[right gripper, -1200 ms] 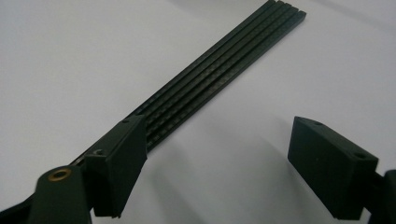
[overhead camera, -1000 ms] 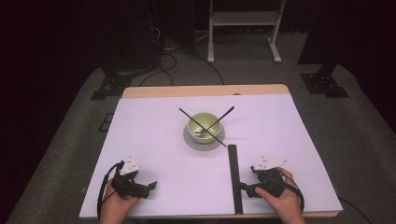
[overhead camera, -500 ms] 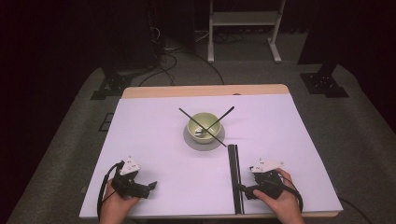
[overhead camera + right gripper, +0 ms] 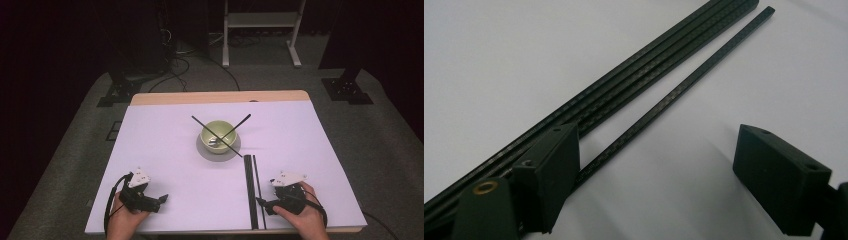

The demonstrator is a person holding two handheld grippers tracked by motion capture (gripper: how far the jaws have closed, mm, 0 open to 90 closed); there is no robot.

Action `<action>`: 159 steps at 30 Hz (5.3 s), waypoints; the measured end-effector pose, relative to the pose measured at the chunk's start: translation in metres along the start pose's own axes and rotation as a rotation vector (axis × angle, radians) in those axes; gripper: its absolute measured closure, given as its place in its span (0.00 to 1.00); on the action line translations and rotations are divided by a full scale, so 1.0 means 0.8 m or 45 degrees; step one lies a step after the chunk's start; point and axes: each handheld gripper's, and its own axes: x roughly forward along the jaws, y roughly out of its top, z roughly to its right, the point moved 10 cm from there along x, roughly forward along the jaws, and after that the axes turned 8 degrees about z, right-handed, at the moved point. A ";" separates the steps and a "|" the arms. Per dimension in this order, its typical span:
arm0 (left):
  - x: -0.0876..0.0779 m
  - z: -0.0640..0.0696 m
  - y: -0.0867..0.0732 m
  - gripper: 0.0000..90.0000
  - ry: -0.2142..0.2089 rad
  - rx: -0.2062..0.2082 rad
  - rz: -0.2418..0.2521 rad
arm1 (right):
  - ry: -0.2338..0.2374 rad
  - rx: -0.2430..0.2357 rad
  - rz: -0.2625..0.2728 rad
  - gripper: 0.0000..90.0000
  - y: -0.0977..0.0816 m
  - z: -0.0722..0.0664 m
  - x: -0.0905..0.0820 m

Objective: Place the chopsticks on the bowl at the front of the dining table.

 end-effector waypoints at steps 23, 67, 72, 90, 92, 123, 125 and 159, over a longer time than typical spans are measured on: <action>0.000 0.000 0.000 0.00 0.000 0.000 0.000 | 0.001 -0.011 -0.017 0.19 -0.007 0.013 -0.010; 0.000 0.000 0.000 0.00 0.000 0.000 0.000 | -0.130 0.087 -0.058 0.20 -0.031 0.075 -0.046; 0.000 0.000 0.000 0.00 0.000 0.000 0.000 | -0.142 0.098 -0.061 0.20 -0.033 0.082 -0.049; 0.000 0.000 0.000 0.00 -0.001 -0.001 -0.001 | -0.192 0.140 -0.060 0.20 -0.043 0.109 -0.062; 0.000 0.000 0.000 0.00 -0.001 -0.001 -0.001 | -0.193 0.131 -0.064 0.19 -0.043 0.109 -0.062; 0.000 0.000 0.000 0.00 -0.001 -0.001 -0.001 | -0.151 0.152 -0.009 0.32 -0.020 0.103 -0.063; 0.000 0.000 0.000 0.00 -0.001 -0.001 -0.001 | -0.143 0.149 -0.004 0.33 -0.017 0.103 -0.062; 0.000 0.000 0.000 0.00 -0.001 -0.001 -0.002 | -0.037 0.111 0.001 0.66 0.025 0.092 -0.019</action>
